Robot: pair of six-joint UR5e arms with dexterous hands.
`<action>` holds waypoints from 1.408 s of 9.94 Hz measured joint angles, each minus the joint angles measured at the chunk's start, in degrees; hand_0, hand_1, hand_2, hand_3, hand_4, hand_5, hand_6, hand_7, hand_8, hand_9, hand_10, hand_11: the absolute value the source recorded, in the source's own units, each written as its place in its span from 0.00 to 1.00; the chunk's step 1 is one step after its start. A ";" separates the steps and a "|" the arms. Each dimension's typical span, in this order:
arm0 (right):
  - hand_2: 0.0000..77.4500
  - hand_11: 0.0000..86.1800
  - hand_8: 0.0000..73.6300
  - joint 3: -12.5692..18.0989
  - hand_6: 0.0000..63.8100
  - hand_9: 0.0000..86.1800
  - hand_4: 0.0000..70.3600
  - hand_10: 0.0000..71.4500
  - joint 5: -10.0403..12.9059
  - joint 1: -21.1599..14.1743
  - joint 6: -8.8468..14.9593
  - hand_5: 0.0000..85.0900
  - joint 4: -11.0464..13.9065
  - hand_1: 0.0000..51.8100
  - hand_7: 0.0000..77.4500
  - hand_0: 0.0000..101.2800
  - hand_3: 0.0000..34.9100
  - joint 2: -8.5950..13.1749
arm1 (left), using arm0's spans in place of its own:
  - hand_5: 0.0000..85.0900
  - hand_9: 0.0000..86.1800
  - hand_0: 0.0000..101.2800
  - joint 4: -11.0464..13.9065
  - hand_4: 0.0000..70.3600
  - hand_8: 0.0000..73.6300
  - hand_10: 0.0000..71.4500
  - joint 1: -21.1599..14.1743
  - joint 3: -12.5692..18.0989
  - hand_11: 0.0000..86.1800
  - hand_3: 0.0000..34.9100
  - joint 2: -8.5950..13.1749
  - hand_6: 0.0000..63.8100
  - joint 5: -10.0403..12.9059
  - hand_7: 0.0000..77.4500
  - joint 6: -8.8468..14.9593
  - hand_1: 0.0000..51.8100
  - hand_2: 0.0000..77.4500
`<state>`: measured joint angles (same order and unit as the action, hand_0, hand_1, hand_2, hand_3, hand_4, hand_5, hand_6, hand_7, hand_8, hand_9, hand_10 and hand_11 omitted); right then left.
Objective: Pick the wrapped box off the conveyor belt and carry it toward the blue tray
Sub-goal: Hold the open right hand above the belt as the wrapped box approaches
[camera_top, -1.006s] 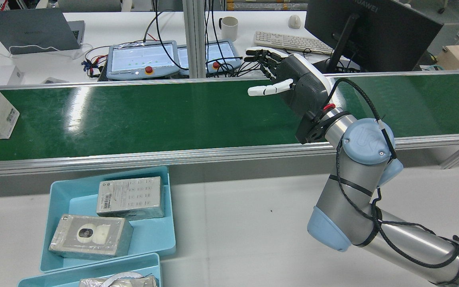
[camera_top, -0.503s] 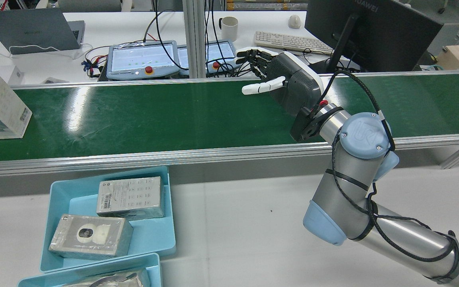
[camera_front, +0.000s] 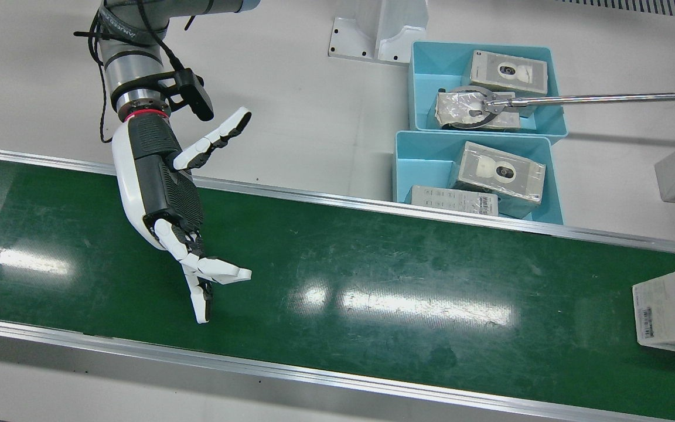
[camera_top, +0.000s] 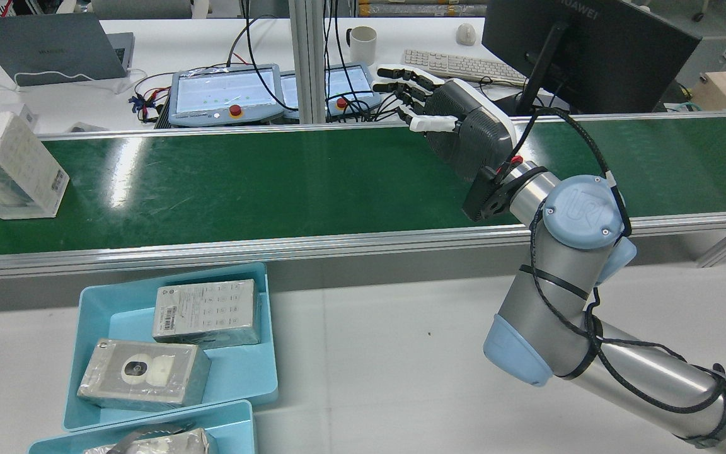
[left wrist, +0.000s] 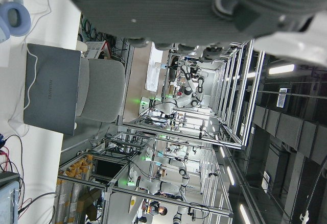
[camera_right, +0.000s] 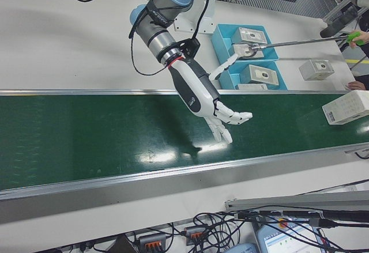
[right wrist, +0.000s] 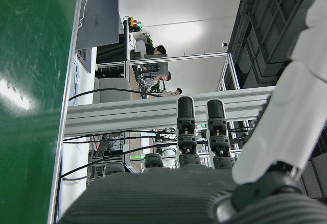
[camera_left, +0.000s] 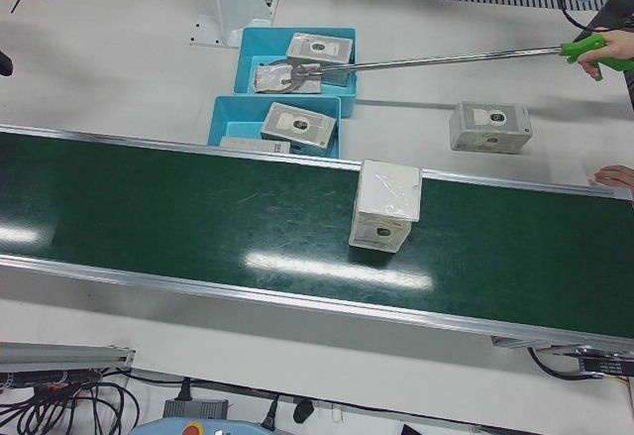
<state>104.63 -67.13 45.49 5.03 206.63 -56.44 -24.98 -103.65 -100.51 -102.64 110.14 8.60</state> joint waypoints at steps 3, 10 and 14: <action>0.03 0.01 0.00 0.81 0.11 0.04 0.24 0.00 -0.20 0.53 -0.74 0.26 0.07 0.08 0.36 0.40 0.43 -0.07 | 0.01 0.00 0.00 0.00 0.00 0.01 0.00 0.00 0.00 0.00 0.00 0.00 0.00 0.00 0.01 0.00 0.00 0.01; 0.11 0.01 0.01 2.55 0.14 0.06 0.31 0.00 -0.73 0.90 -0.99 0.28 0.09 0.15 0.37 0.45 0.41 -0.07 | 0.01 0.00 0.00 0.00 0.00 0.01 0.01 0.00 0.00 0.00 0.00 0.00 0.00 0.00 0.01 0.00 0.00 0.01; 0.11 0.01 0.01 2.60 0.15 0.06 0.30 0.00 -0.69 0.63 -0.98 0.29 0.02 0.14 0.39 0.44 0.37 -0.08 | 0.01 0.00 0.00 0.00 0.00 0.01 0.00 0.00 0.00 0.00 0.00 0.00 0.00 0.00 0.01 0.00 0.00 0.01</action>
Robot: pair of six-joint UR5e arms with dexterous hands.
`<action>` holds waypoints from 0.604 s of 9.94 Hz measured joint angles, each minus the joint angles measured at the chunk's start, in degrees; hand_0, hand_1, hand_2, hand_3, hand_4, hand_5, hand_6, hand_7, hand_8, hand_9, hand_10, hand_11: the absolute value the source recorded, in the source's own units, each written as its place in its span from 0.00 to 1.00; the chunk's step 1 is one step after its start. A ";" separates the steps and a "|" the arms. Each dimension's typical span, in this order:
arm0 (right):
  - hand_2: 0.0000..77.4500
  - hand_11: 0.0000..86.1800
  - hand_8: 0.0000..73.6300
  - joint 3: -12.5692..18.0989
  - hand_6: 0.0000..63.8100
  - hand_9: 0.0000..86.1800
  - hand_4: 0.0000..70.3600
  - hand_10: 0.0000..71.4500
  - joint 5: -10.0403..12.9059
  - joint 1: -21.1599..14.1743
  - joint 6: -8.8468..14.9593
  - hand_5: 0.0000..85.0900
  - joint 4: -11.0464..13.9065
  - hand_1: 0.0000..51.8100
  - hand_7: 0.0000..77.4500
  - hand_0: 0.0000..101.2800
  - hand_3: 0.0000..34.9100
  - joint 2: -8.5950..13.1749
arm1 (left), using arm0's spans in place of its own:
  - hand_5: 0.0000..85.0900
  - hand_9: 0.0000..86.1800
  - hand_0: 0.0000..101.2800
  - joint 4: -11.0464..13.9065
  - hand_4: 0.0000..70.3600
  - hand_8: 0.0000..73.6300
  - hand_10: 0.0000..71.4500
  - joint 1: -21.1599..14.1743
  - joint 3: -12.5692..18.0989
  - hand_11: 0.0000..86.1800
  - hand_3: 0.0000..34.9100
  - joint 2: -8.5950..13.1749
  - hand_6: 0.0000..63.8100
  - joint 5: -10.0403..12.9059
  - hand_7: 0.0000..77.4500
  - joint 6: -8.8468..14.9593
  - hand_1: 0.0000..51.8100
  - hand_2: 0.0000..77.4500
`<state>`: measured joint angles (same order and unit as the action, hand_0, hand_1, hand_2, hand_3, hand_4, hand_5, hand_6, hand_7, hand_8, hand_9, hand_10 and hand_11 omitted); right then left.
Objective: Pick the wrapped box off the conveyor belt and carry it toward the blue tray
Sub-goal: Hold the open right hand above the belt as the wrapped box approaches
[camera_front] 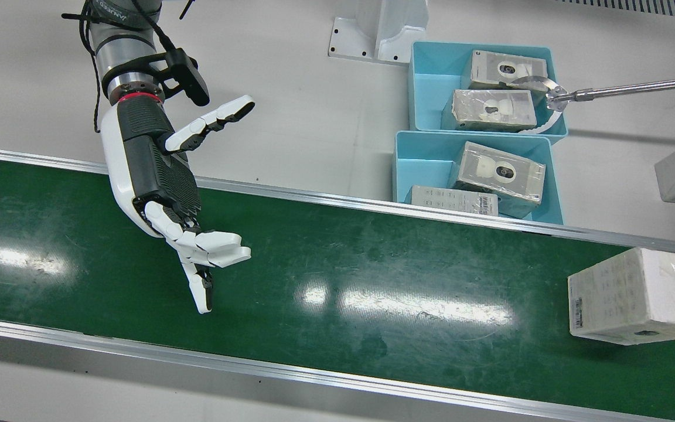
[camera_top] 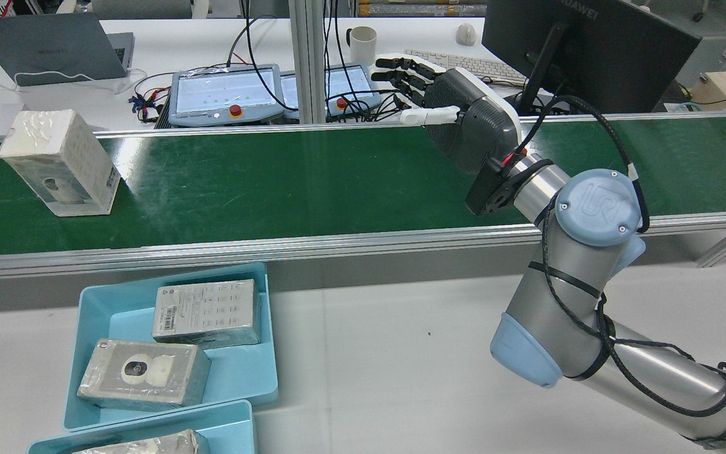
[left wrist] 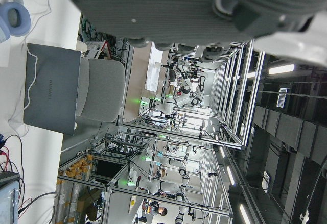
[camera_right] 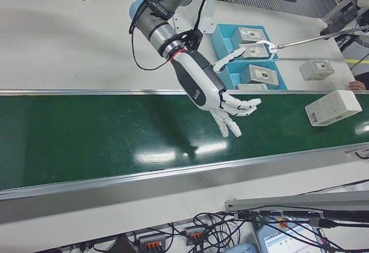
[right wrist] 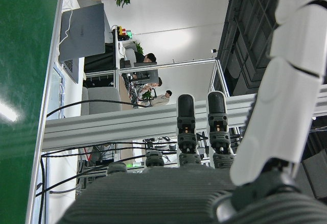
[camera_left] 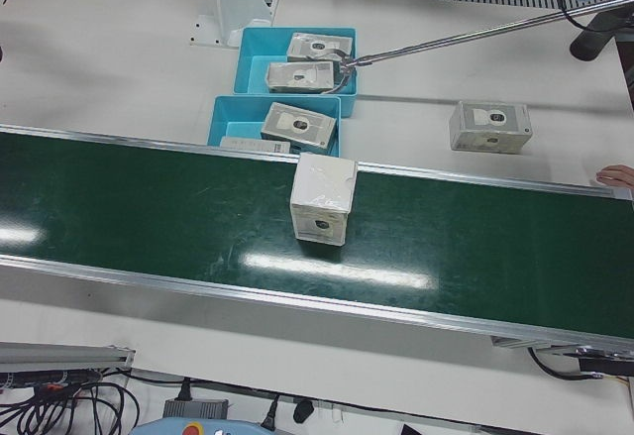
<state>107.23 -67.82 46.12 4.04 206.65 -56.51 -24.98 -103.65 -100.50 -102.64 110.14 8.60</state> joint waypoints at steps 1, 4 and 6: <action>0.11 0.01 0.01 0.07 0.15 0.06 0.32 0.00 -0.01 0.07 0.00 0.29 -0.01 0.14 0.39 0.44 0.38 -0.07 | 0.01 0.00 0.00 0.00 0.00 0.01 0.00 0.00 0.00 0.00 0.00 0.00 0.00 0.00 0.01 0.00 0.00 0.01; 0.11 0.01 0.01 0.39 0.15 0.06 0.32 0.00 -0.03 0.28 -0.22 0.29 0.05 0.14 0.39 0.44 0.36 -0.78 | 0.01 0.00 0.00 0.00 0.00 0.01 0.01 0.00 0.00 0.00 0.00 0.00 0.00 0.00 0.01 0.00 0.00 0.01; 0.12 0.01 0.01 0.46 0.12 0.06 0.30 0.00 0.02 0.31 -0.59 0.29 -0.01 0.14 0.37 0.44 0.36 -1.18 | 0.01 0.00 0.00 0.00 0.00 0.01 0.01 0.00 0.00 0.00 0.00 0.00 0.00 0.00 0.01 0.00 0.00 0.01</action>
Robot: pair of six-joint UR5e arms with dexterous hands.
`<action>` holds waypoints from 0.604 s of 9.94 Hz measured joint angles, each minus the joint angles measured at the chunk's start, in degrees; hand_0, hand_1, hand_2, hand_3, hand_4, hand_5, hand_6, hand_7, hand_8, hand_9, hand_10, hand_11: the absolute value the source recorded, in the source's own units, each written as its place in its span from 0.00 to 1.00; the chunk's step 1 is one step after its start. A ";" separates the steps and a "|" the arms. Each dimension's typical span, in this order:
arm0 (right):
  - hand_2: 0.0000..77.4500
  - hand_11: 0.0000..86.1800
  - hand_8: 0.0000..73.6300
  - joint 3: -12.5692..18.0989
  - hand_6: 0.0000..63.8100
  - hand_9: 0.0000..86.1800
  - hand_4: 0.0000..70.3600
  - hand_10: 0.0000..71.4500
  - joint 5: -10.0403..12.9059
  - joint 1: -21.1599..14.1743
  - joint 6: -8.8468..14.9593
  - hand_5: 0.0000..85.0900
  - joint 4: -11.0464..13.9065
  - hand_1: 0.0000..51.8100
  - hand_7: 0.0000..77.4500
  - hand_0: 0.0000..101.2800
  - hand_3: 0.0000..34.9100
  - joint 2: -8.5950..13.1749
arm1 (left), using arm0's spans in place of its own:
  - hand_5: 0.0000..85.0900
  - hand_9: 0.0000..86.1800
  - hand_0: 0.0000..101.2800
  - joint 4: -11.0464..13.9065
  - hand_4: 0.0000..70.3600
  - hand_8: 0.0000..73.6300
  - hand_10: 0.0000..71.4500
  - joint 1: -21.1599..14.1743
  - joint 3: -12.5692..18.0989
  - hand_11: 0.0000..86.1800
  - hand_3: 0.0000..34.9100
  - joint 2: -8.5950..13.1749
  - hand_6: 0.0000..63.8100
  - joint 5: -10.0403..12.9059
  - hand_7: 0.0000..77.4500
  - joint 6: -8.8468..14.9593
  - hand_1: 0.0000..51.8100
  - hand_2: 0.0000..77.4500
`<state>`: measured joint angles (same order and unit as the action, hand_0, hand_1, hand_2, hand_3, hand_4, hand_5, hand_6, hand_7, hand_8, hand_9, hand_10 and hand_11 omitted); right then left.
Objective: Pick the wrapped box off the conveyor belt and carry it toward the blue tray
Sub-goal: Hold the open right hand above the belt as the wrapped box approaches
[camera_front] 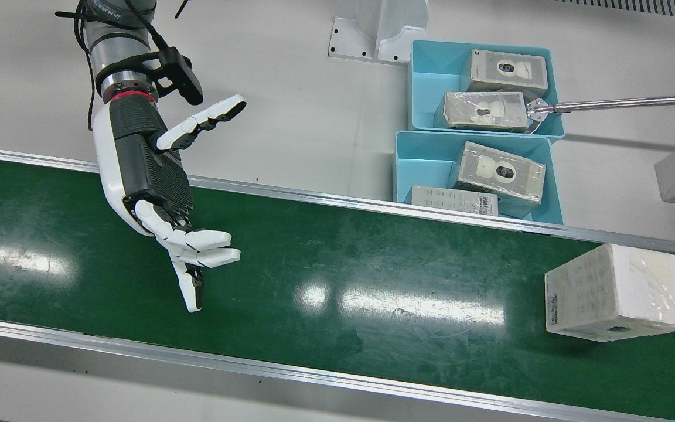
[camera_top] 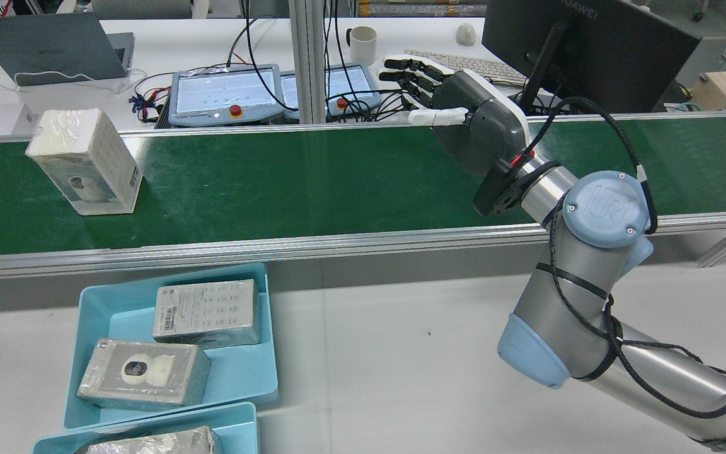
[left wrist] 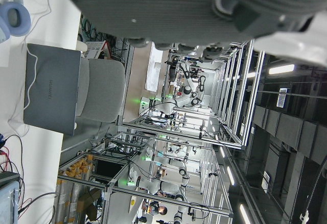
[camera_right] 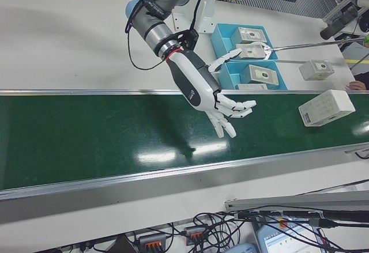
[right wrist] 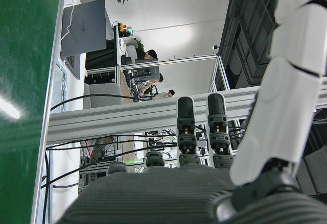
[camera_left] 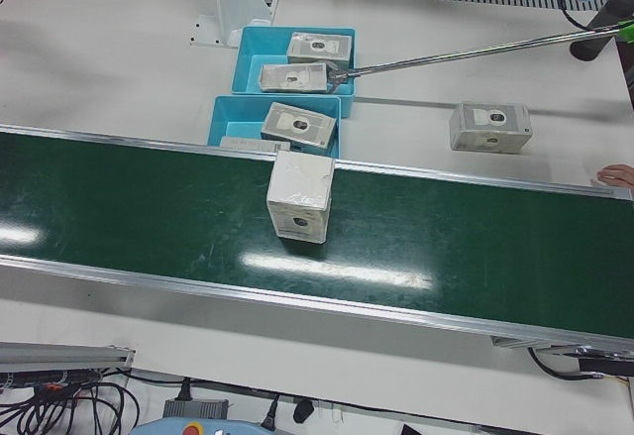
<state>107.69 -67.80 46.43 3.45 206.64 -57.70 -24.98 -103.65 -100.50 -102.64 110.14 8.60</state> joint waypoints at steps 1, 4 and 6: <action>0.12 0.01 0.01 0.02 0.12 0.06 0.30 0.00 0.19 -0.22 -0.13 0.29 -0.05 0.14 0.37 0.44 0.36 0.10 | 0.01 0.00 0.00 0.00 0.00 0.01 0.01 0.00 0.00 0.00 0.00 0.00 0.00 0.00 0.01 0.00 0.00 0.01; 0.12 0.01 0.01 -0.20 0.15 0.06 0.31 0.00 0.67 -0.71 -0.20 0.29 -0.17 0.17 0.37 0.44 0.35 0.32 | 0.01 0.00 0.00 0.00 0.00 0.01 0.00 0.00 0.00 0.00 0.00 0.00 0.00 0.00 0.01 0.00 0.00 0.01; 0.13 0.01 0.01 -0.19 0.17 0.06 0.33 0.00 0.71 -0.77 -0.20 0.29 -0.36 0.15 0.39 0.44 0.31 0.48 | 0.01 0.00 0.00 0.00 0.00 0.01 0.00 0.00 0.00 0.00 0.00 0.00 0.00 0.00 0.01 0.00 0.00 0.01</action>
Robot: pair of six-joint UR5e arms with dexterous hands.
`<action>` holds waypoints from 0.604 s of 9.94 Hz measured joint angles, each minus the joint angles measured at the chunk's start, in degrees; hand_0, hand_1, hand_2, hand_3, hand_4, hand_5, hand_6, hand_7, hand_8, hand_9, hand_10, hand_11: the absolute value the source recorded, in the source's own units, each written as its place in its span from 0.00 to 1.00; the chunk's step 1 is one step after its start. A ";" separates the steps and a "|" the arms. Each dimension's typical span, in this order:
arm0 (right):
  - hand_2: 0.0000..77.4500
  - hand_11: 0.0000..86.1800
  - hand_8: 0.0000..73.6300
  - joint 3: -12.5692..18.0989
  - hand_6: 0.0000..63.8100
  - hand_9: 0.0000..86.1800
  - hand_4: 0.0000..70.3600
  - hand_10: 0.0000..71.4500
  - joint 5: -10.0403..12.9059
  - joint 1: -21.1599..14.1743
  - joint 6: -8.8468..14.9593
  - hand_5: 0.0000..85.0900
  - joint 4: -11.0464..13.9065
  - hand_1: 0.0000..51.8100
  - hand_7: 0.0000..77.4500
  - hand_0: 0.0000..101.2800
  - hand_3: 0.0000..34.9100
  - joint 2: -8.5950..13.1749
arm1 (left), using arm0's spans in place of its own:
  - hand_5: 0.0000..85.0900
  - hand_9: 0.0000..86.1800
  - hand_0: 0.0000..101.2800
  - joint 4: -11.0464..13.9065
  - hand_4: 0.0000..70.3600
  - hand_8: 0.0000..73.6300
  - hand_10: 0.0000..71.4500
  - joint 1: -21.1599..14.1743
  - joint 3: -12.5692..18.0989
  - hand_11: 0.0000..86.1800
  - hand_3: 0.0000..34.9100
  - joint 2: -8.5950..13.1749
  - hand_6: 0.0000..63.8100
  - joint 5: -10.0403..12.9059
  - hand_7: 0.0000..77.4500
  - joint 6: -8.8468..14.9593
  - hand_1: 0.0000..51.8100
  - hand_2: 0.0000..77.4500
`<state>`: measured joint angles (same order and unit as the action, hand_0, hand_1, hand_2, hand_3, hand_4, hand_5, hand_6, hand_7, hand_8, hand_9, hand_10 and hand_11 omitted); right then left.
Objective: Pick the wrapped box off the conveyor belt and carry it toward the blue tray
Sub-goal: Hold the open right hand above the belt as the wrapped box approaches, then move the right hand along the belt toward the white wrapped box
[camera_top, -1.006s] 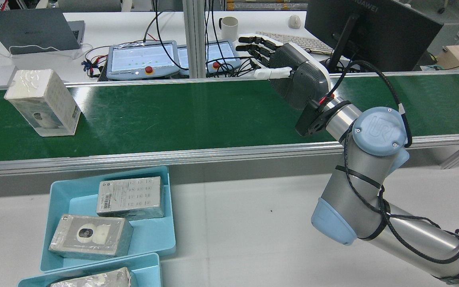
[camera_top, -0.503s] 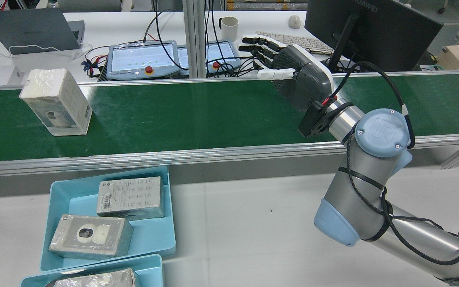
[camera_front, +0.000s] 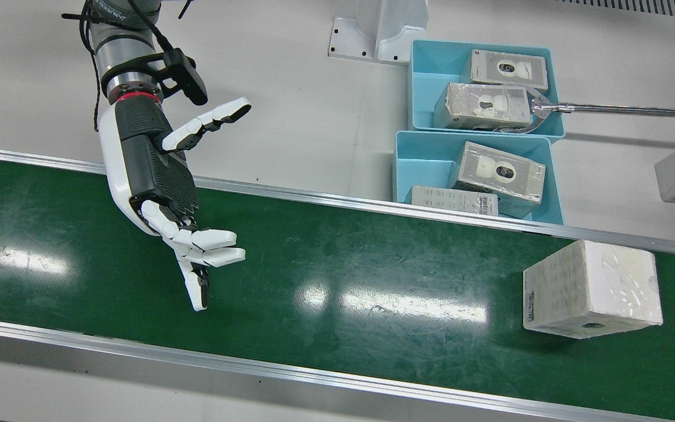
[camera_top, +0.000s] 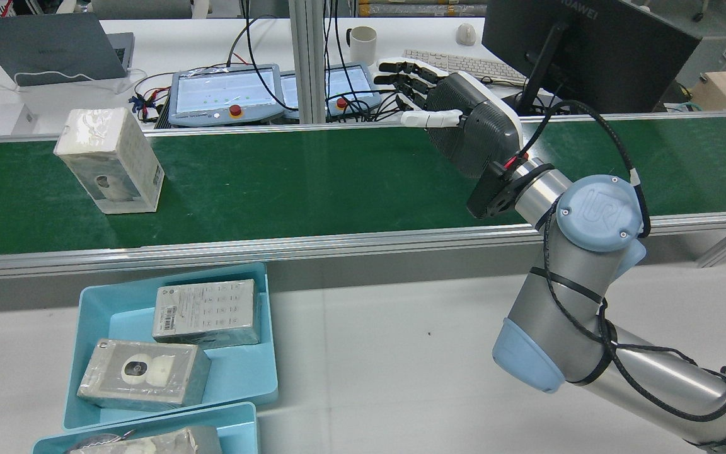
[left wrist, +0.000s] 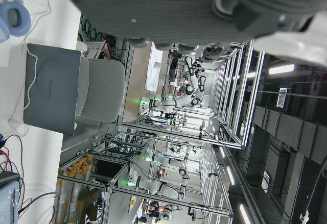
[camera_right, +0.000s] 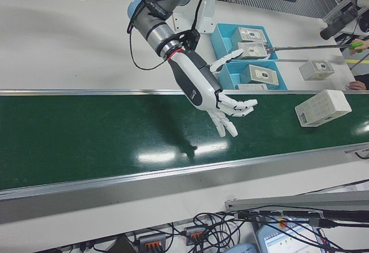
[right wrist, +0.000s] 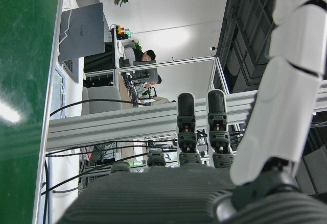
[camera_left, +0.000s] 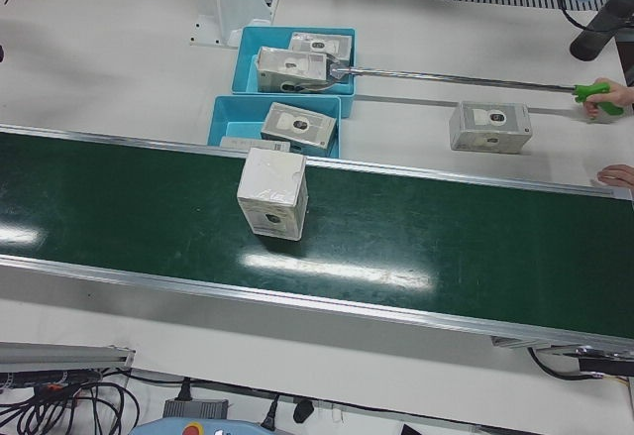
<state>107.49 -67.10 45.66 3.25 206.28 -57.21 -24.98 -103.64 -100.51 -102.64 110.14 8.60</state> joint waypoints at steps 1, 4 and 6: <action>0.13 0.01 0.01 -0.02 0.17 0.06 0.33 0.00 -0.10 -0.18 0.05 0.29 0.04 0.15 0.39 0.44 0.31 0.16 | 0.01 0.00 0.00 0.00 0.00 0.01 0.01 0.00 0.00 0.00 0.00 0.00 0.00 0.00 0.01 0.00 0.00 0.01; 0.30 0.01 0.02 -3.28 0.18 0.09 0.34 0.00 -0.29 -0.89 1.95 0.34 0.38 0.59 0.41 0.53 0.23 2.20 | 0.01 0.00 0.00 0.00 0.00 0.01 0.00 0.00 0.00 0.00 0.00 0.00 0.00 0.00 0.01 0.00 0.00 0.01; 0.39 0.01 0.00 -4.91 0.16 0.05 0.33 0.00 -0.36 -0.81 4.77 0.34 0.40 0.58 0.39 0.65 0.25 2.94 | 0.01 0.00 0.00 0.00 0.00 0.01 0.01 0.00 0.00 0.00 0.00 0.00 0.00 0.00 0.01 0.00 0.00 0.01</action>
<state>102.59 -67.46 44.85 8.02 206.68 -54.28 -24.98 -103.64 -100.50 -102.64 110.14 8.60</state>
